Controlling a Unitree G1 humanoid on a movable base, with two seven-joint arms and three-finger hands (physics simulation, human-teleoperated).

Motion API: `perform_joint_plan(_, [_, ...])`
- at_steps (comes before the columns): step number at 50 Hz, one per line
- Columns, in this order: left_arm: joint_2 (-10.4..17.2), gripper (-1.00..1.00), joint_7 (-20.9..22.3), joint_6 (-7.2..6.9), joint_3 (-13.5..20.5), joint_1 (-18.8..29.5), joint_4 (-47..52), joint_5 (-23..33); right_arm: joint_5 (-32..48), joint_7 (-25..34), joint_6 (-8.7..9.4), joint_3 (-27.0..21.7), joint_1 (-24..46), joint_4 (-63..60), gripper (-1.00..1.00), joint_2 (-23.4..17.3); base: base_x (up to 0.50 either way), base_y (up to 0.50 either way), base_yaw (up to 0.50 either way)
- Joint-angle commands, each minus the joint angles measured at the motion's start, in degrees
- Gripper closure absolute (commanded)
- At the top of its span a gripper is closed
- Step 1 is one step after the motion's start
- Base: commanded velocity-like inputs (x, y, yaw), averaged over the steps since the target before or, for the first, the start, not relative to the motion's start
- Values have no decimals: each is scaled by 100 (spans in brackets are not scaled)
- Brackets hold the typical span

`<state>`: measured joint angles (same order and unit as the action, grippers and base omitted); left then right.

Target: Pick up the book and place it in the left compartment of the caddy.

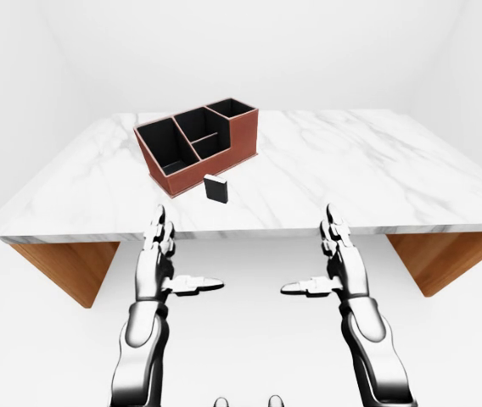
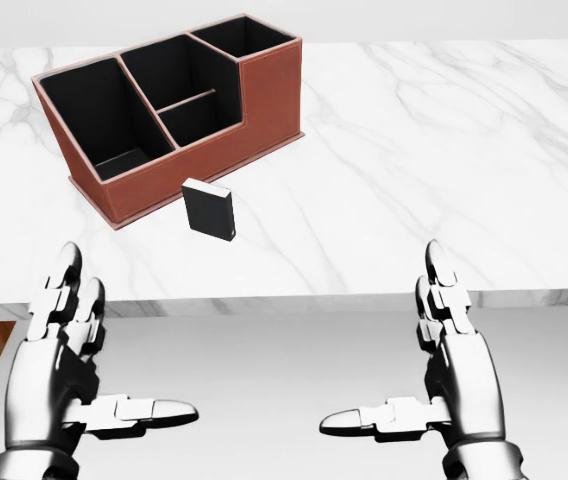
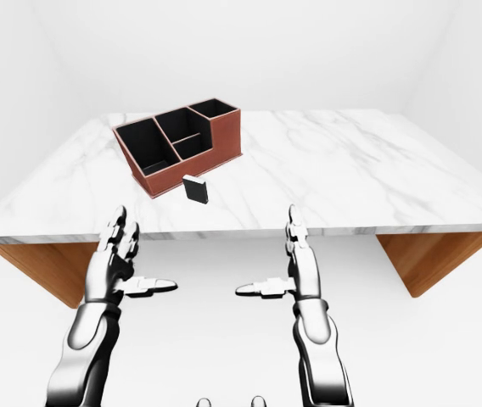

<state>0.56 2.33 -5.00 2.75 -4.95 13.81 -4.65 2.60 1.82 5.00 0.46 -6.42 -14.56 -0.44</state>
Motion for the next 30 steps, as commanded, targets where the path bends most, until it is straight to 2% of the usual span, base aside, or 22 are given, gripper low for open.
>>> perform_joint_plan(1, [-37,-100,134,0,99,-552,1430,-233,224,9,0,212,-521,-1217,-100,17,0,0,0])
perform_joint_plan(12, [-130,-100,233,0,32,-1090,2339,20,477,-97,0,599,-1182,-2440,-100,-67,0,0,0])
perform_joint_plan(22, [-152,-100,330,0,-110,-1517,2901,17,587,-343,0,1012,-1553,-3219,-100,-270,0,0,0])
perform_joint_plan(30, [-190,-100,379,0,-33,-1607,3152,-44,658,-500,0,1176,-1705,-3545,-100,-381,0,0,0])
